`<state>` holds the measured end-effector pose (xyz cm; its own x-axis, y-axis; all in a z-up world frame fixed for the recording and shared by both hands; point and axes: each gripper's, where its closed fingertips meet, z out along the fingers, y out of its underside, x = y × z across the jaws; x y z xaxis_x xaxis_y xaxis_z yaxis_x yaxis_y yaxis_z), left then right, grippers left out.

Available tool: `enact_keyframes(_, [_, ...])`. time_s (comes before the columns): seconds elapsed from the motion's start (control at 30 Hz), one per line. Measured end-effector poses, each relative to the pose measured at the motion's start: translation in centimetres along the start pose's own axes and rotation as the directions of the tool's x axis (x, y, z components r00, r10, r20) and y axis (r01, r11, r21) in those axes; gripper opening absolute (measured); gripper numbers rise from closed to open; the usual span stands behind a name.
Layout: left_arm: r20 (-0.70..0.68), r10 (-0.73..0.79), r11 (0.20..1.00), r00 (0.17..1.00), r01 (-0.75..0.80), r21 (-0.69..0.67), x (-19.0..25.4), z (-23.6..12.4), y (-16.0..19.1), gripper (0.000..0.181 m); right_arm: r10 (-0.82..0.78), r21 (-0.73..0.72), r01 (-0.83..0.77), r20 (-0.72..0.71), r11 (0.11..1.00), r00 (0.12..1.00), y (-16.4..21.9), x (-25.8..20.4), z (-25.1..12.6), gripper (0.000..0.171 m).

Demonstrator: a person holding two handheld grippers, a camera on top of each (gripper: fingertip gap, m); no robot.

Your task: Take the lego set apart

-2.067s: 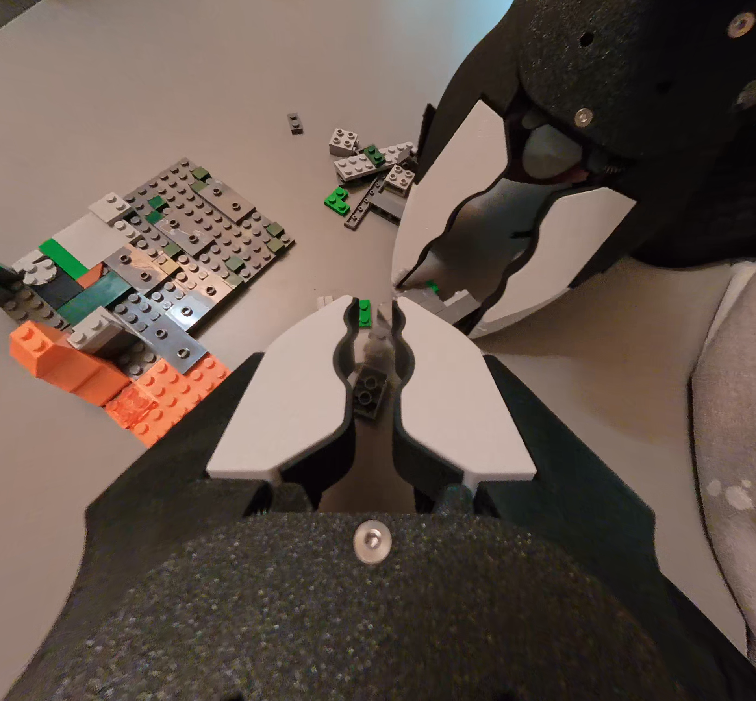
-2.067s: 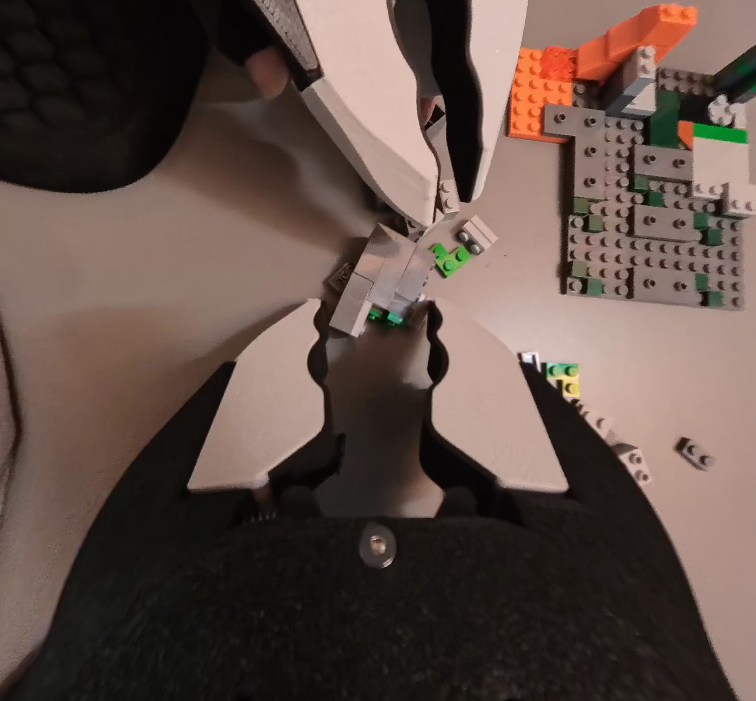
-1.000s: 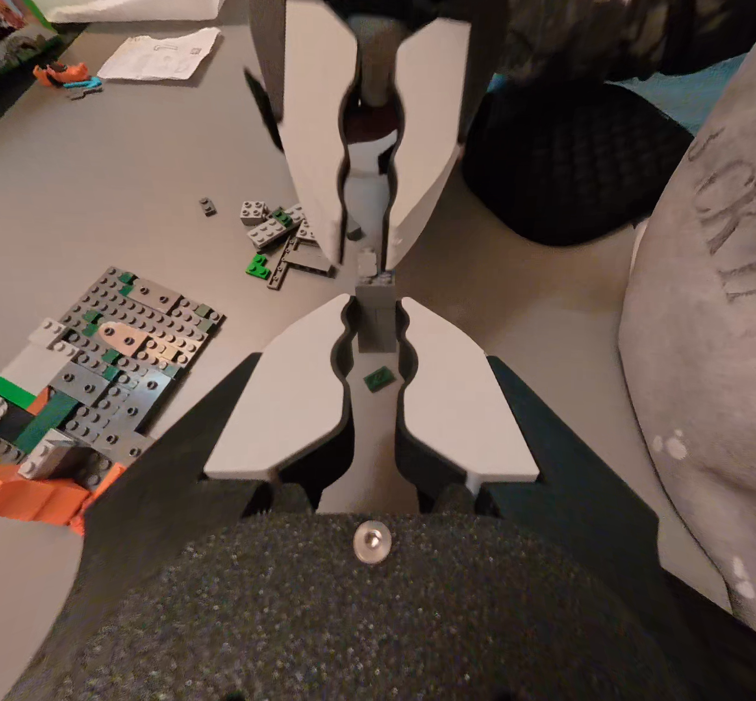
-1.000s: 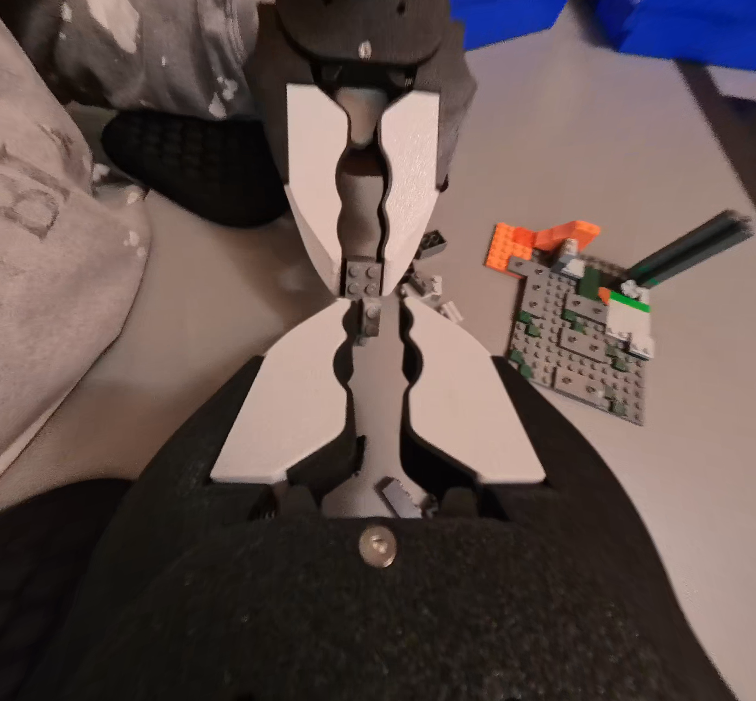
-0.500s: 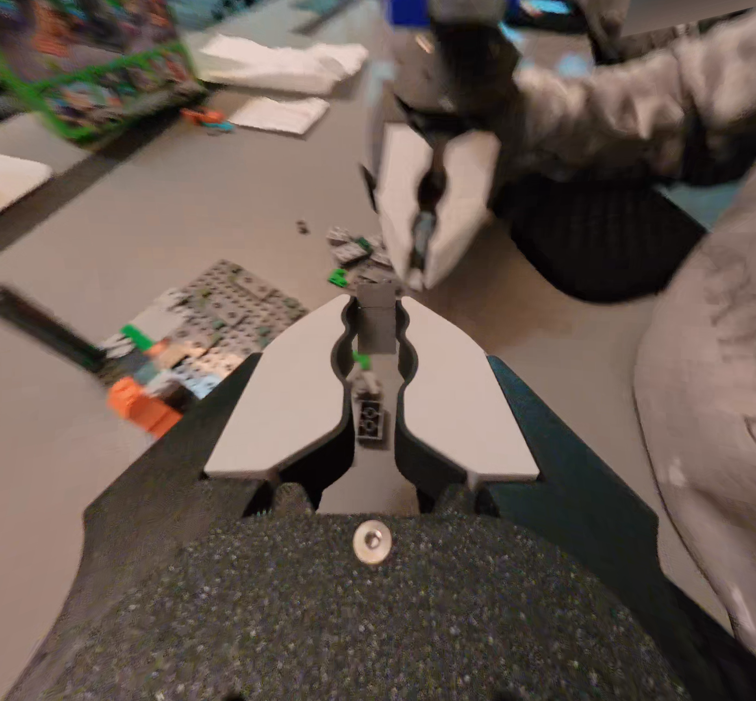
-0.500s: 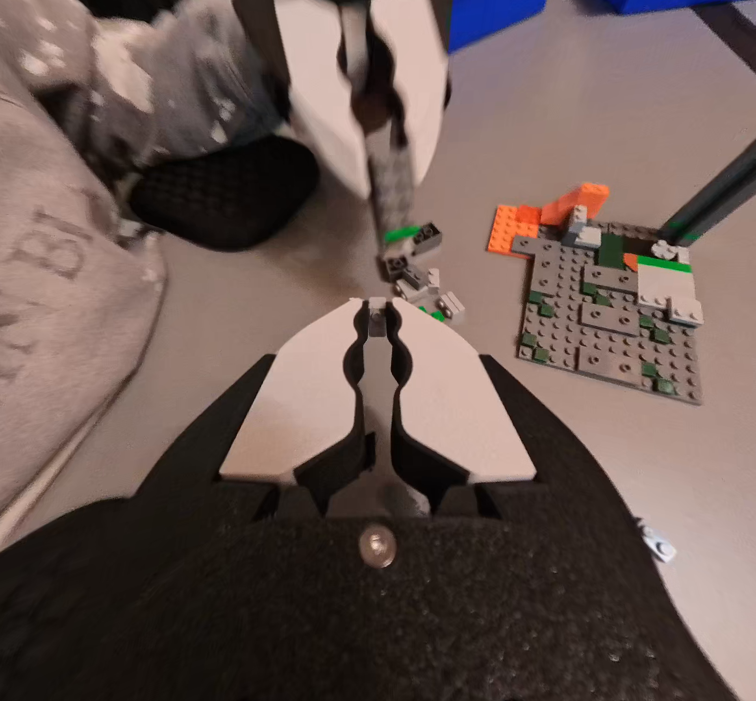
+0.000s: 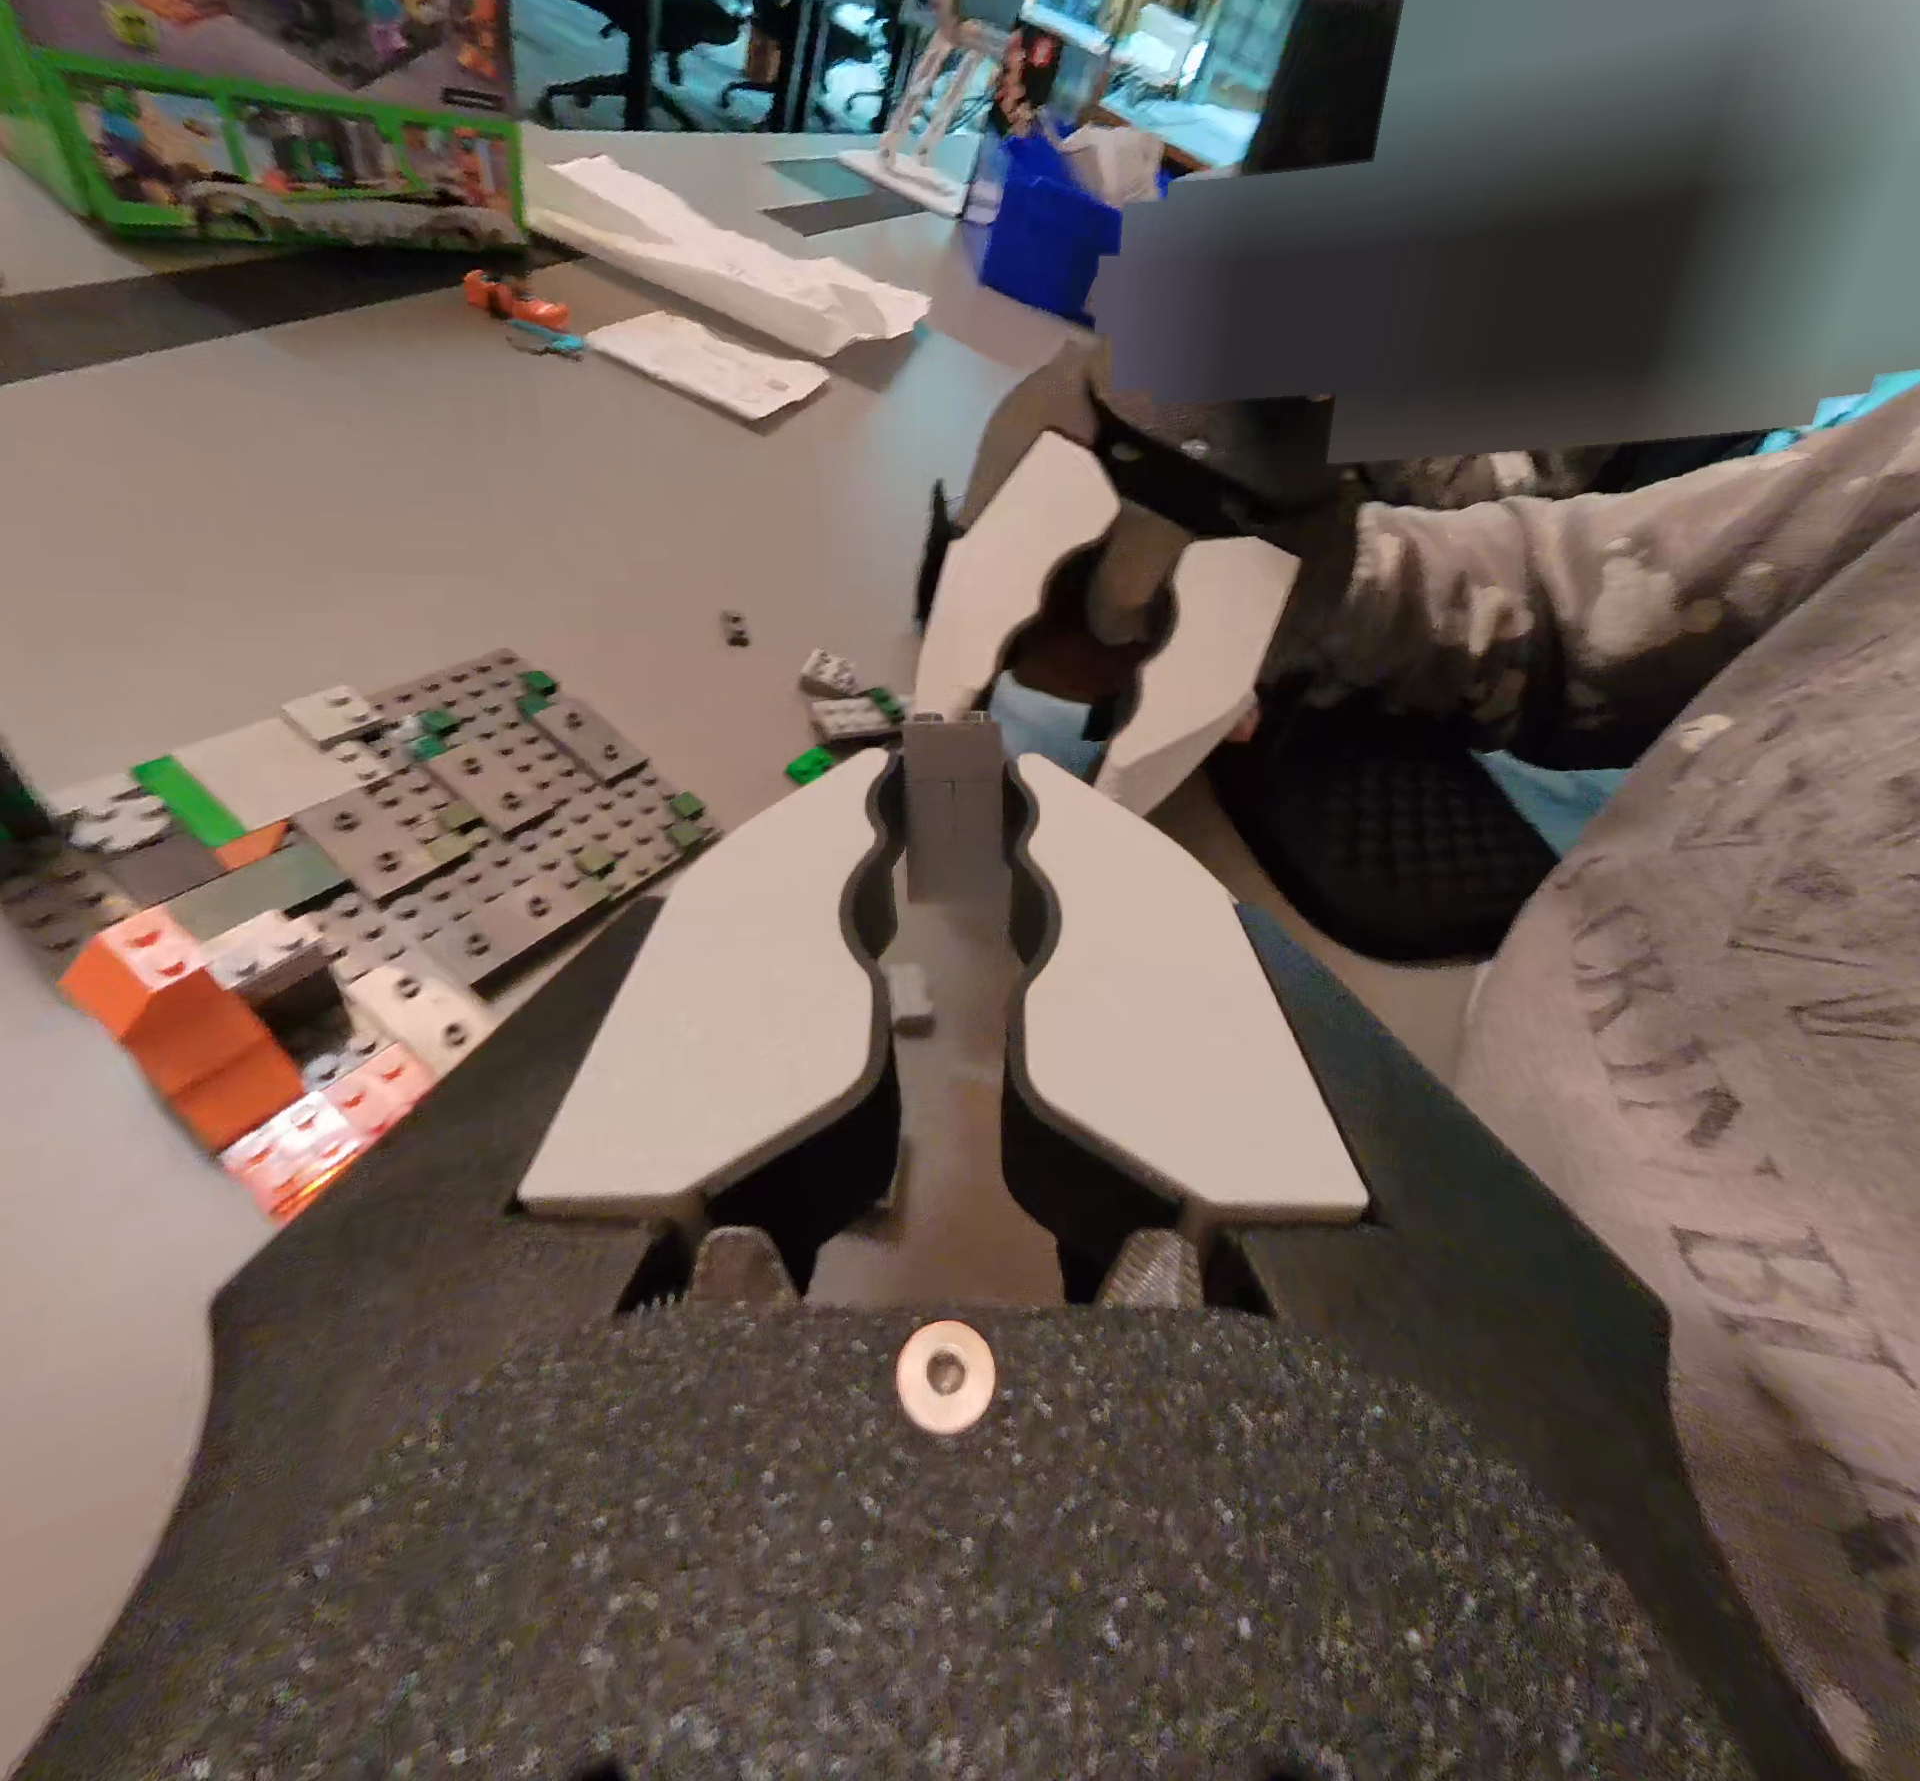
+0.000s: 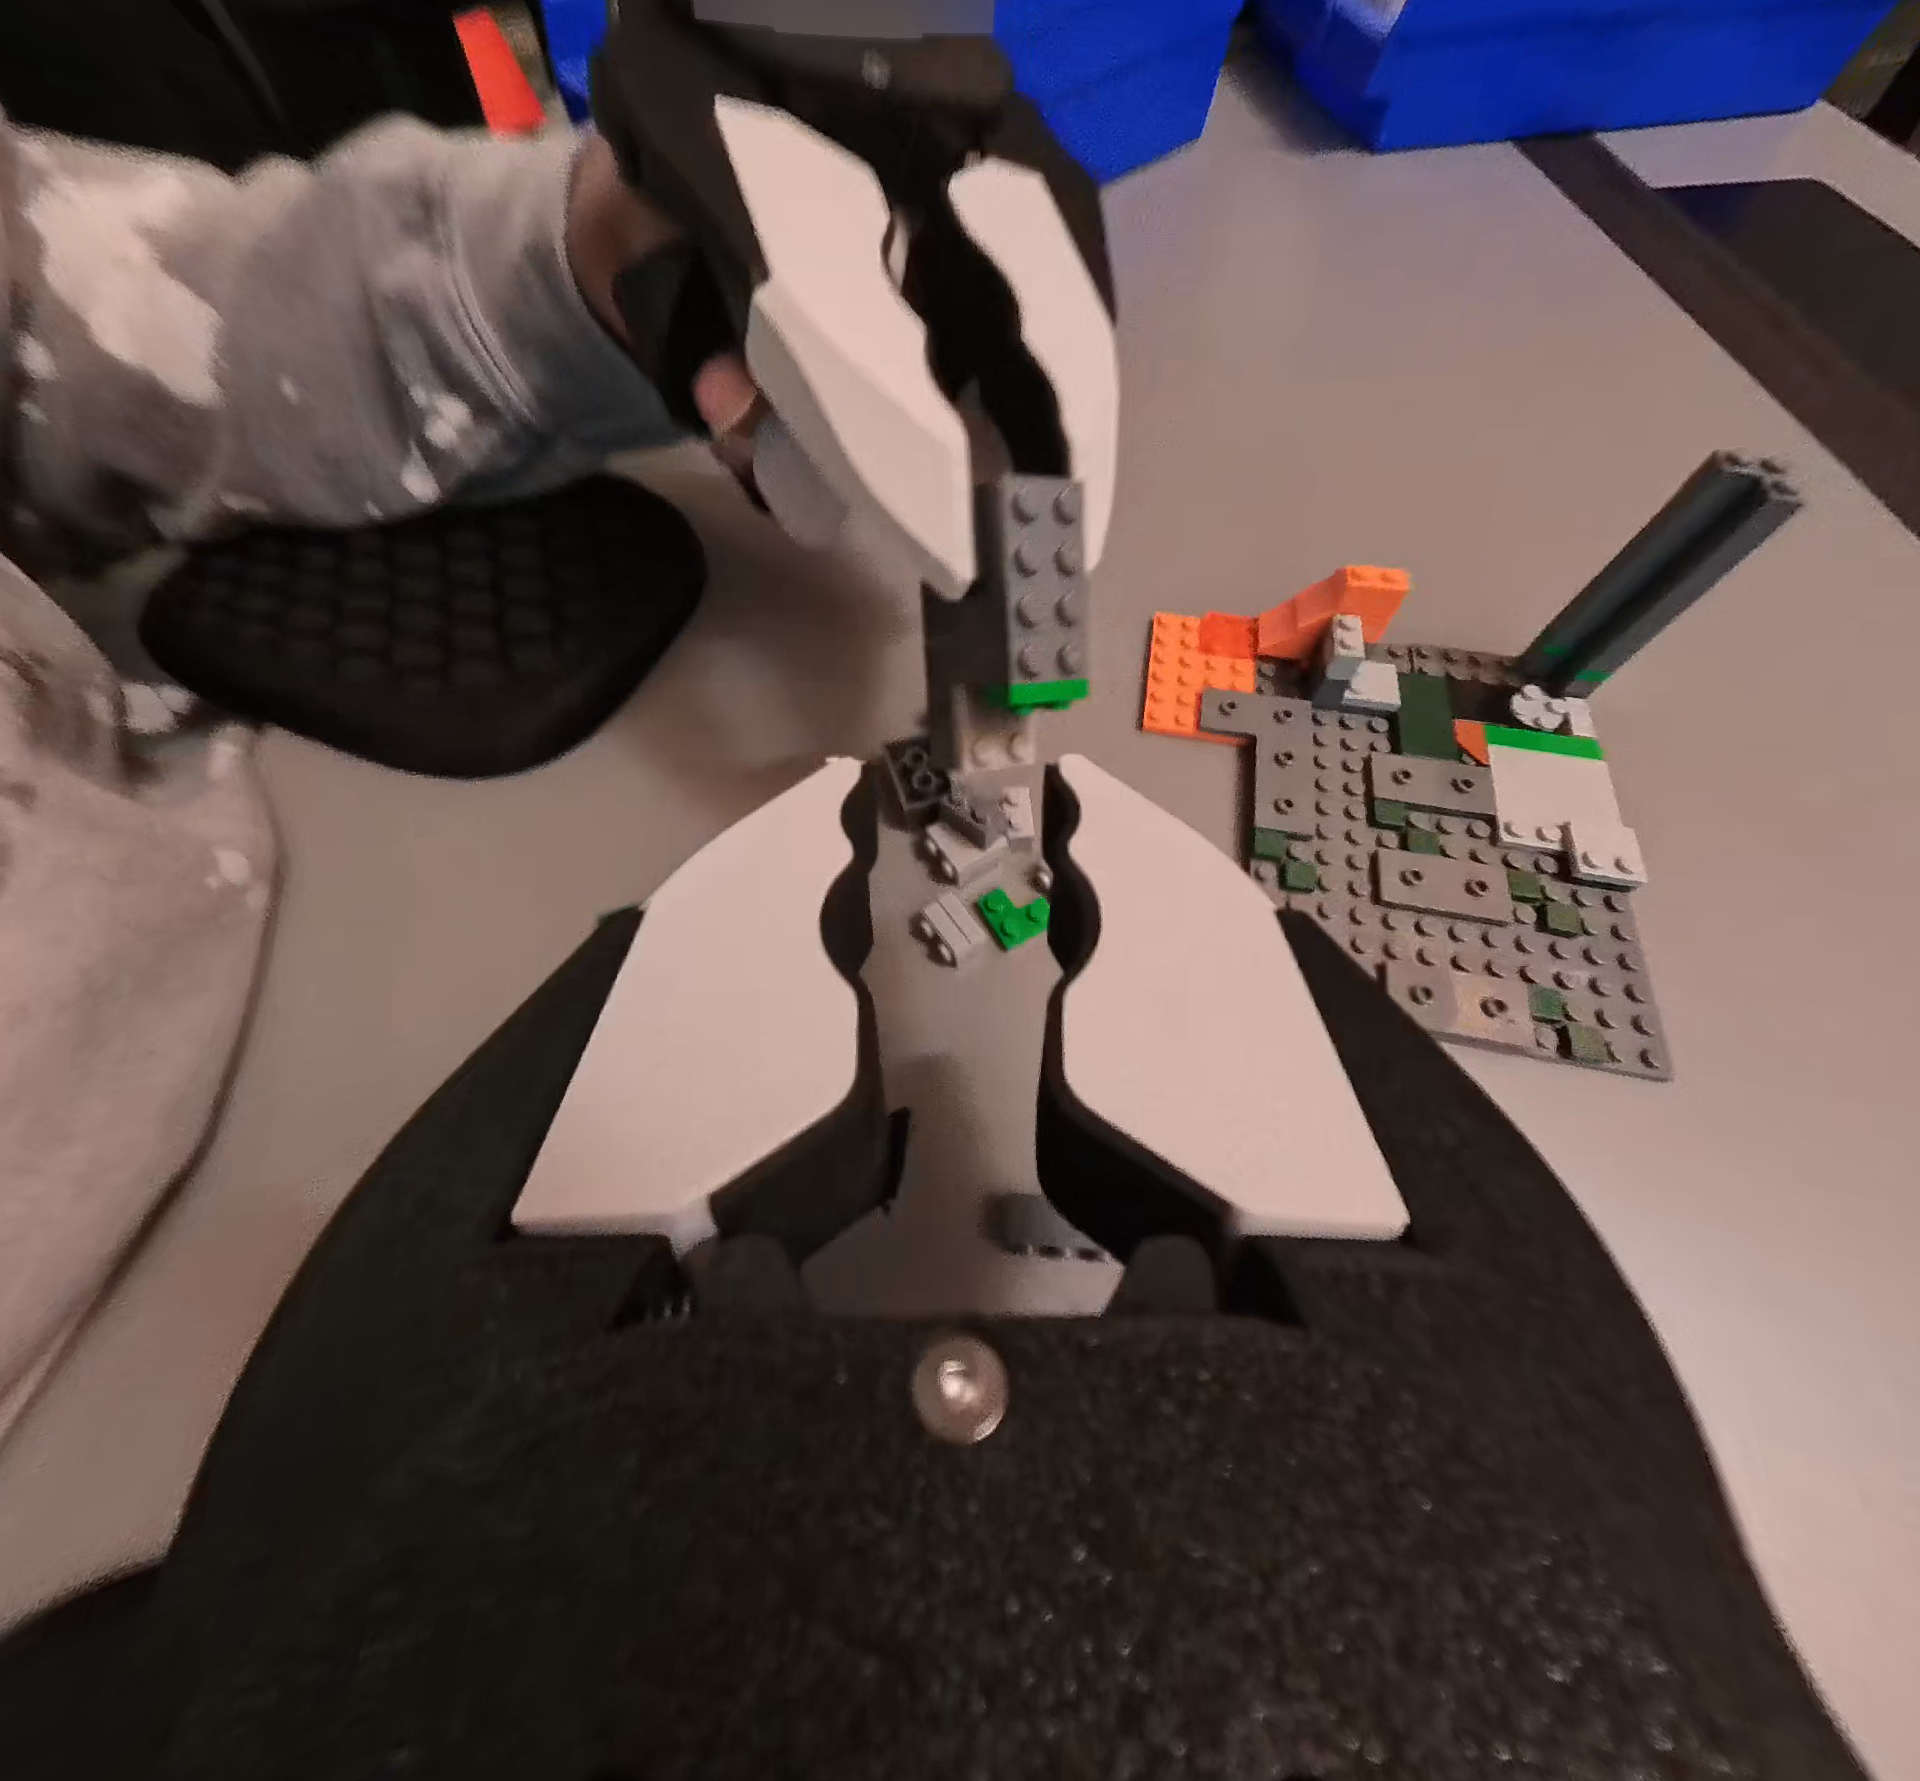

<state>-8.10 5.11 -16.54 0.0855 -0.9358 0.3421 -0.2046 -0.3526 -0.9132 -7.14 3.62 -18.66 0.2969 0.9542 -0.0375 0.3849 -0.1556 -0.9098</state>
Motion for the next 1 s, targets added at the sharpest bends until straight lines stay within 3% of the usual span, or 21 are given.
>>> enact_keyframes(0.17, [-0.11, 0.018, 1.0, 0.994, -0.017, 0.015, 1.9, 0.3, -0.1, 0.017, 0.054, 0.097, -0.062, 0.081, 0.993, 0.995, -1.5, -0.5, -1.0, 0.031])
enact_keyframes(0.27, [-0.147, 0.031, 0.999, 0.989, -0.029, 0.018, 2.7, 0.3, -0.1, 0.017, 0.033, 0.115, -0.047, 0.119, 0.992, 0.992, -1.8, -1.2, -1.1, 0.022])
enact_keyframes(0.67, [-0.255, -0.048, 0.997, 0.966, 0.063, 0.049, 4.3, 0.1, -1.1, 0.018, 0.065, 0.138, -0.102, 0.249, 0.985, 0.966, -2.7, -2.6, -2.1, 0.017])
enact_keyframes(0.73, [-0.272, -0.065, 0.987, 0.96, 0.103, 0.127, 4.1, -1.2, -2.6, 0.018, 0.08, 0.114, -0.11, 0.235, 0.987, 0.969, -1.8, -1.9, -2.4, 0.016])
enact_keyframes(0.8, [-0.205, -0.05, 0.964, 0.978, 0.101, 0.247, 2.4, -4.2, -4.8, 0.017, 0.113, 0.119, -0.141, 0.216, 0.983, 0.97, -0.8, -0.8, -3.2, 0.016])
enact_keyframes(0.87, [-0.138, -0.019, 0.972, 0.99, 0.051, 0.229, 2.0, -4.4, -4.6, 0.018, 0.101, 0.128, -0.131, 0.217, 0.983, 0.971, -0.8, -1.1, -3.2, 0.016])
enact_keyframes(1.0, [-0.174, -0.084, 0.97, 0.981, 0.12, 0.211, 1.7, -3.3, -4.1, 0.017, 0.054, 0.024, -0.06, 0.182, 0.998, 0.982, 0.4, -1.4, -0.9, 0.017])
